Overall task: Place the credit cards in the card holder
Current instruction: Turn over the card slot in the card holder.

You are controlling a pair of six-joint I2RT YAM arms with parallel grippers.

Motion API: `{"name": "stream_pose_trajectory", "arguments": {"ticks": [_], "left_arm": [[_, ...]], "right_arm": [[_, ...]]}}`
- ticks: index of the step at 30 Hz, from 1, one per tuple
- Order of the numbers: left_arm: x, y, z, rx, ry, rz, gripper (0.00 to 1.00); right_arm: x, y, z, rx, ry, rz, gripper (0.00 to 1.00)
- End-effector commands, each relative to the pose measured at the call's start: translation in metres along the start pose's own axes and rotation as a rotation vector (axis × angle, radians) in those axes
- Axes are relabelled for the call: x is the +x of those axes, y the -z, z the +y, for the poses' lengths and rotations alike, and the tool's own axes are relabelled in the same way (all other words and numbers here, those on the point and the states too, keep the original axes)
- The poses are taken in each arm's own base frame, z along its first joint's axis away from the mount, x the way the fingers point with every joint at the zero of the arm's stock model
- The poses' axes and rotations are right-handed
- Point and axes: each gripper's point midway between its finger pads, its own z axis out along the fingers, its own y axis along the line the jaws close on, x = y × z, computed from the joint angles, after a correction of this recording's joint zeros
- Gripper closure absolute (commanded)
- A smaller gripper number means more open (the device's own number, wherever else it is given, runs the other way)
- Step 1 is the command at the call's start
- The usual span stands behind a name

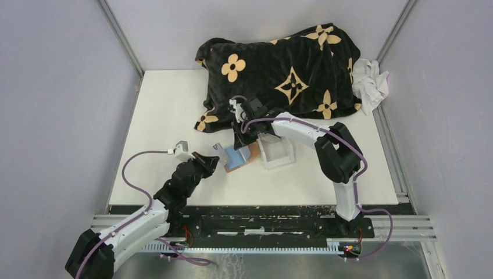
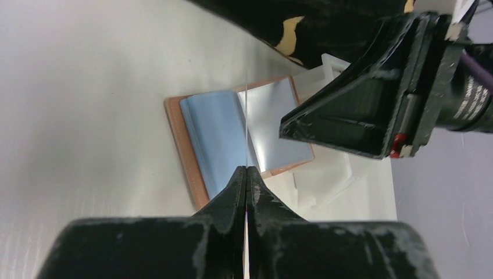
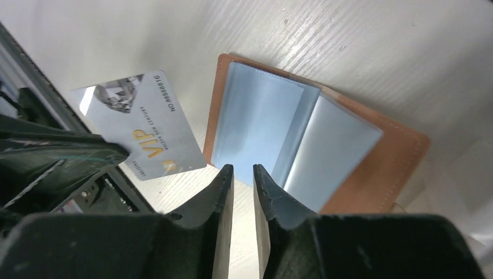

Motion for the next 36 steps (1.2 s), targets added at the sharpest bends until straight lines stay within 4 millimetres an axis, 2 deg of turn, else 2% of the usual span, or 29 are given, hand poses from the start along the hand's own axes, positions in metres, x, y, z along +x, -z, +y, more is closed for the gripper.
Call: {"name": "stream_pose_trajectory", "arguments": {"ticks": [1, 3, 9, 16, 21, 23, 26, 27, 28, 36], "left_arm": [[-0.008, 0.001, 0.009, -0.038, 0.068, -0.043, 0.97], [-0.007, 0.002, 0.013, -0.056, 0.072, -0.042, 0.97], [-0.009, 0.007, 0.030, -0.118, 0.107, -0.073, 0.97], [-0.010, 0.010, 0.036, -0.134, 0.122, -0.087, 0.97], [-0.007, 0.010, 0.040, -0.134, 0.136, -0.085, 0.97], [-0.006, 0.010, 0.042, -0.138, 0.140, -0.084, 0.97], [-0.006, 0.011, 0.043, -0.138, 0.145, -0.088, 0.97], [-0.006, 0.011, 0.044, -0.141, 0.146, -0.089, 0.97], [-0.006, 0.011, 0.045, -0.143, 0.146, -0.090, 0.97], [-0.007, 0.012, 0.045, -0.135, 0.155, -0.096, 0.97]], "right_arm": [[-0.001, -0.013, 0.001, 0.132, 0.090, -0.004, 0.76], [0.005, -0.019, 0.005, 0.182, 0.130, 0.013, 0.76], [0.009, -0.025, 0.001, 0.321, 0.214, 0.032, 0.62], [0.011, -0.030, -0.003, 0.415, 0.265, 0.051, 0.50], [0.014, -0.034, -0.005, 0.452, 0.285, 0.072, 0.37], [0.013, -0.036, -0.004, 0.447, 0.285, 0.074, 0.31], [0.014, -0.039, 0.001, 0.426, 0.287, 0.077, 0.15], [0.014, -0.040, 0.003, 0.418, 0.284, 0.076, 0.04], [0.013, -0.040, 0.004, 0.413, 0.281, 0.074, 0.00], [0.012, -0.042, 0.005, 0.421, 0.280, 0.071, 0.00]]}}
